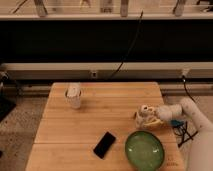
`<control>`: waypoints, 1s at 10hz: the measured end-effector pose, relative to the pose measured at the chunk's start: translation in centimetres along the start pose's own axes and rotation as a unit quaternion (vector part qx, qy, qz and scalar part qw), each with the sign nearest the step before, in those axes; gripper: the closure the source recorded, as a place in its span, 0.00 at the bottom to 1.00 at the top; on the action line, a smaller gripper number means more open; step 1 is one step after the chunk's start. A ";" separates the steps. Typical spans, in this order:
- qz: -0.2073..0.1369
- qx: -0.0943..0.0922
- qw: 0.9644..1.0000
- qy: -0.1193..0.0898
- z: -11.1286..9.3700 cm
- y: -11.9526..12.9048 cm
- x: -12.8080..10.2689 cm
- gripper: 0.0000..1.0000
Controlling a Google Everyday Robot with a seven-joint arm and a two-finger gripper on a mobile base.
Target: Stand the bottle upright
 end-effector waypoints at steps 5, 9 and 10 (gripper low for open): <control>-0.007 -0.001 1.000 0.005 -0.2 0.2 0.1 0.20; -0.014 0.003 1.000 0.012 -0.8 0.5 -0.1 0.20; -0.016 0.004 1.000 0.013 -0.9 0.5 -0.1 0.20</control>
